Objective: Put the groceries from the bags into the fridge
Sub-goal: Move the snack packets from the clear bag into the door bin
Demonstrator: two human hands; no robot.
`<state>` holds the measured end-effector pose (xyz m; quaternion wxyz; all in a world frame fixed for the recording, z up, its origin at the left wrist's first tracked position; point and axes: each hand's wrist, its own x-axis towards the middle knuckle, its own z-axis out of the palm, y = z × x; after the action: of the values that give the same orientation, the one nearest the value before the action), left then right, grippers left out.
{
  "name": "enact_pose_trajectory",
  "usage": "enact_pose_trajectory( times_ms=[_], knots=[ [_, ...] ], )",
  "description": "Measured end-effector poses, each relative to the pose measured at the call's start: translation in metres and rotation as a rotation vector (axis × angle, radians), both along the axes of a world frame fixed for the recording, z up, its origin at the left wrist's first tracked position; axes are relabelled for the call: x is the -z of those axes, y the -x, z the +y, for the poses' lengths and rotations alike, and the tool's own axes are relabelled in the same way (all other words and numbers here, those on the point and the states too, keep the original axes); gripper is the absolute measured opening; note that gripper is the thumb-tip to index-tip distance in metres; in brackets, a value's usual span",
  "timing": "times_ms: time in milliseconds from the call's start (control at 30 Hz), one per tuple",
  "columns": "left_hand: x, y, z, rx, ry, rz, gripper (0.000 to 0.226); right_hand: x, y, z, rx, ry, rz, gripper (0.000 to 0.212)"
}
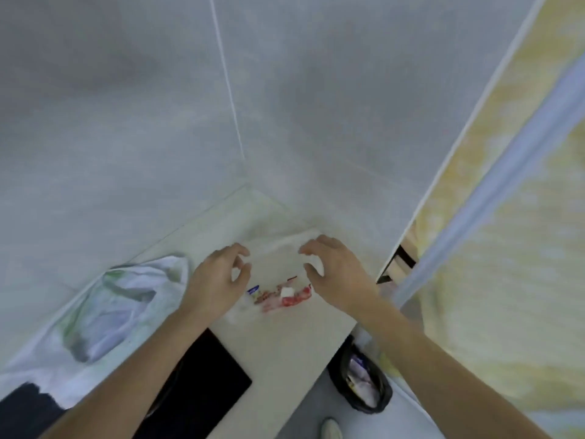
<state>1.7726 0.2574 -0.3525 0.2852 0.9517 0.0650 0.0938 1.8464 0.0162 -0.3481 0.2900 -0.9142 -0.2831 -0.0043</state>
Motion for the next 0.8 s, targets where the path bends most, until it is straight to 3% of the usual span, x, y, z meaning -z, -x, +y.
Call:
enact_pose_trajectory(
  times_ms=[233,367,467,600,800],
  knots=[
    [0.124,-0.036,0.0,-0.075,-0.052,0.266,0.027,0.14,-0.065,0.043,-0.252,0.198,0.205,0.027],
    [0.18,-0.051,-0.002,-0.119,-0.129,0.397,0.035,0.195,-0.077,0.05,-0.372,0.358,0.243,0.049],
    [0.213,-0.051,-0.002,-0.13,-0.163,0.47,0.048,0.218,-0.075,0.051,-0.442,0.432,0.2,0.062],
    [0.236,-0.05,-0.005,-0.138,-0.242,0.468,0.065,0.227,-0.068,0.056,-0.445,0.518,0.046,0.062],
    [0.23,-0.056,-0.01,-0.143,-0.235,0.396,0.052,0.224,-0.065,0.054,-0.416,0.397,0.01,0.04]
  ],
)
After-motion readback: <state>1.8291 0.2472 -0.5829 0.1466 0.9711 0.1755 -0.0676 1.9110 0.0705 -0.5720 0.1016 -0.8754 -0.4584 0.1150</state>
